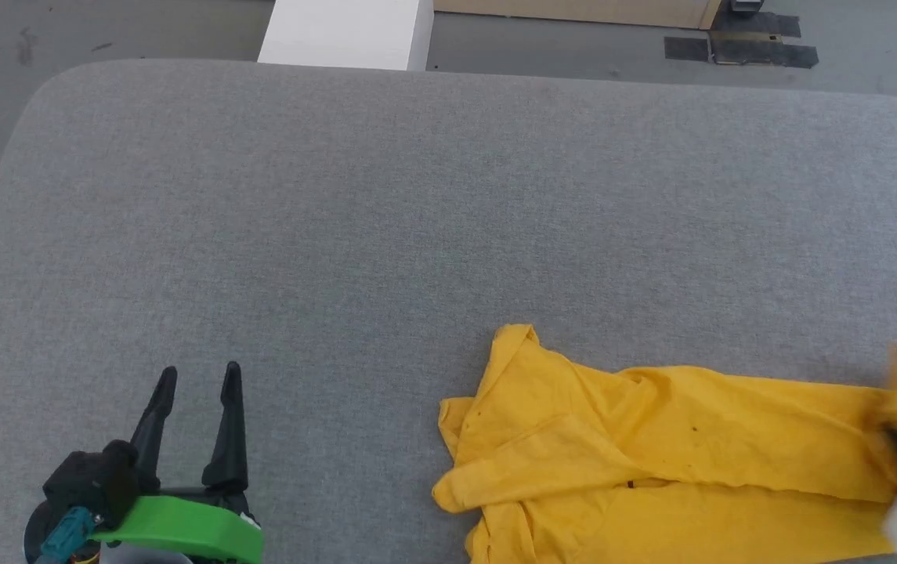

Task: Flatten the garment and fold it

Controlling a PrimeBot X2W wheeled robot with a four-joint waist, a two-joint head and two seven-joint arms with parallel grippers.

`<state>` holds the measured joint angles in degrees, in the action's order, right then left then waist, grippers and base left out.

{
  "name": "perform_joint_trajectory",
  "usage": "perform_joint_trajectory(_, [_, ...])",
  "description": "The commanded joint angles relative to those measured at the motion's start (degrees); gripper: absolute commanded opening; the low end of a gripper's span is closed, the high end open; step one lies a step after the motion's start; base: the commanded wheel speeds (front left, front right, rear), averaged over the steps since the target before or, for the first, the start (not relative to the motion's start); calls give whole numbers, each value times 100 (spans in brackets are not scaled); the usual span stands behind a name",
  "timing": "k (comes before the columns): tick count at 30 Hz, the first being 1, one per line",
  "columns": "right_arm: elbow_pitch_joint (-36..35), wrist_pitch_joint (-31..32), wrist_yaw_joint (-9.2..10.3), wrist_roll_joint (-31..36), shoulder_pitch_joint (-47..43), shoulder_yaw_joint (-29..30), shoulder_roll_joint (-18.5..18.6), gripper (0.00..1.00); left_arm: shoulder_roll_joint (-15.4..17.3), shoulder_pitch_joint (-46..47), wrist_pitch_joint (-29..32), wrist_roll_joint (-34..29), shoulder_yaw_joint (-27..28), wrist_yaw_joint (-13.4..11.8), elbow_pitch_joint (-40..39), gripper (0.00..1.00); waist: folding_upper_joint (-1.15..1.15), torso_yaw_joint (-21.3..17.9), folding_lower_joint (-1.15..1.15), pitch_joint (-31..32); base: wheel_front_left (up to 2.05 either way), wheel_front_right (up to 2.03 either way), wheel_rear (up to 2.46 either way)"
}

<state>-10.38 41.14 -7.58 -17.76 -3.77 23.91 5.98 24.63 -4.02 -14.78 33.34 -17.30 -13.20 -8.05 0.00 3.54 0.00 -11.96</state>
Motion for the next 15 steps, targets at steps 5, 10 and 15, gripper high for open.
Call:
perform_joint_trajectory(5, [-794,646,9,-446,-278,-934,-152,0,-115,127,-21,-4,-22,94,71,100,0,53,0,-23,0,0,0])
perform_joint_trajectory(10, [-1307,983,9,-771,-247,-1951,-88,0,-171,198,-21,-11,-27,143,134,100,0,113,0,-38,0,0,0])
perform_joint_trajectory(15, [-1387,1013,9,-891,-76,-2718,-17,0,-225,241,-21,-20,-57,181,181,100,0,212,0,-70,0,0,0])
